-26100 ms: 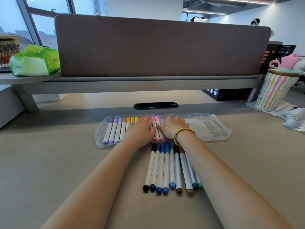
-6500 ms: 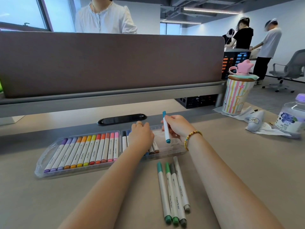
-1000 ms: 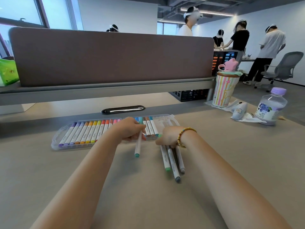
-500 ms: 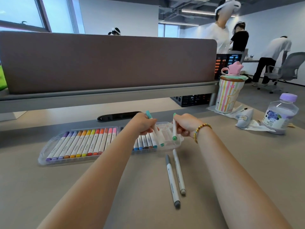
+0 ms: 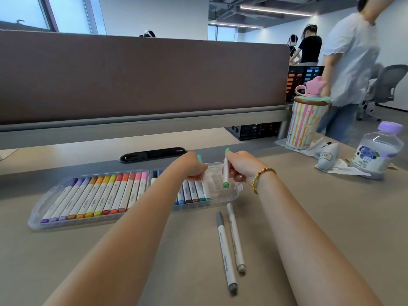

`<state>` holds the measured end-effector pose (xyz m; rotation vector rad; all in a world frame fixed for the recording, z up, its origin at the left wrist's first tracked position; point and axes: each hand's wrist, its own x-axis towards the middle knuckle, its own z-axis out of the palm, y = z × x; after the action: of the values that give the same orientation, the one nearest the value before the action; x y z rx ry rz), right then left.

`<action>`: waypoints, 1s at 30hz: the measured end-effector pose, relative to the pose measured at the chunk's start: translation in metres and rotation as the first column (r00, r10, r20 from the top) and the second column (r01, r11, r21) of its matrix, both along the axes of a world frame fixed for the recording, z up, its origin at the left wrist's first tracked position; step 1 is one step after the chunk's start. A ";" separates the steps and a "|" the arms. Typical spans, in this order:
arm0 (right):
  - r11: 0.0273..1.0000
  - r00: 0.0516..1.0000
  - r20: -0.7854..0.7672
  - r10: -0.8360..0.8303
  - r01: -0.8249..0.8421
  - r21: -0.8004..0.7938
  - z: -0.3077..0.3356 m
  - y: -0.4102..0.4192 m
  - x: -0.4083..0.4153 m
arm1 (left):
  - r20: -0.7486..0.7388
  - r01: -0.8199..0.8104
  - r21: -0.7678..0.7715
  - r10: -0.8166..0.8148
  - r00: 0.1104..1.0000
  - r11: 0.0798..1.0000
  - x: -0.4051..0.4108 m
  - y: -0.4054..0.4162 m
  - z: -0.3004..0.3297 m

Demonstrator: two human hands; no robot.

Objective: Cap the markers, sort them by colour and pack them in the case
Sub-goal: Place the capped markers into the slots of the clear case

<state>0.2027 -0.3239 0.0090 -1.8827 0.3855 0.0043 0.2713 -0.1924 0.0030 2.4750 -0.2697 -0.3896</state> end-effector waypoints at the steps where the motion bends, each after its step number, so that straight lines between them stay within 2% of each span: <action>1: 1.000 1.000 0.000 0.002 -0.002 0.002 0.000 0.000 0.000 | 0.020 0.012 0.034 -0.013 1.000 0.999 -0.001 0.001 0.000; 6: 1.000 1.000 0.008 0.000 0.000 0.013 -0.001 0.002 -0.001 | 0.191 0.087 0.264 -0.140 0.971 0.961 -0.011 -0.001 -0.004; 10: 1.000 1.000 0.014 -0.017 0.017 0.018 0.001 0.001 0.000 | 0.349 0.023 0.406 -0.179 0.920 0.913 -0.024 -0.005 -0.021; 12: 0.999 0.999 0.026 -0.029 0.028 0.030 0.002 0.000 0.000 | 0.397 -0.016 0.425 -0.171 0.902 0.905 -0.027 -0.005 -0.026; 15: 1.000 0.999 0.027 -0.022 0.022 0.008 0.001 0.000 0.000 | 0.434 -0.037 0.350 -0.127 0.892 0.936 -0.028 -0.002 -0.030; 17: 0.999 1.000 0.026 -0.010 0.010 -0.032 0.000 0.001 0.000 | 0.465 -0.015 0.342 -0.156 0.871 0.939 -0.028 0.000 -0.032; 19: 0.998 1.000 0.022 0.001 0.001 -0.065 0.000 0.002 0.000 | 0.457 0.058 0.377 -0.240 0.856 0.924 -0.028 0.004 -0.034; 22: 0.997 1.000 0.013 0.011 -0.010 -0.079 -0.002 0.001 0.001 | 0.330 0.224 0.379 -0.358 0.874 0.898 -0.032 0.013 -0.037; 24: 0.997 1.000 0.008 0.014 -0.014 -0.077 -0.004 -0.001 0.001 | 0.257 0.285 0.438 -0.422 0.869 0.853 -0.033 0.018 -0.037; 26: 0.997 1.000 0.006 0.014 -0.013 -0.071 -0.005 -0.001 0.001 | 0.222 0.284 0.477 -0.427 0.876 0.831 -0.034 0.022 -0.038; 30: 0.996 1.000 0.002 0.016 -0.016 -0.091 -0.006 -0.001 0.001 | 0.244 0.254 0.502 -0.417 0.875 0.827 -0.038 0.022 -0.041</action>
<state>0.2040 -0.3252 0.0034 -1.9759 0.3746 -0.0054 0.2336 -0.1706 -0.0384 2.9631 -0.8710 -0.1657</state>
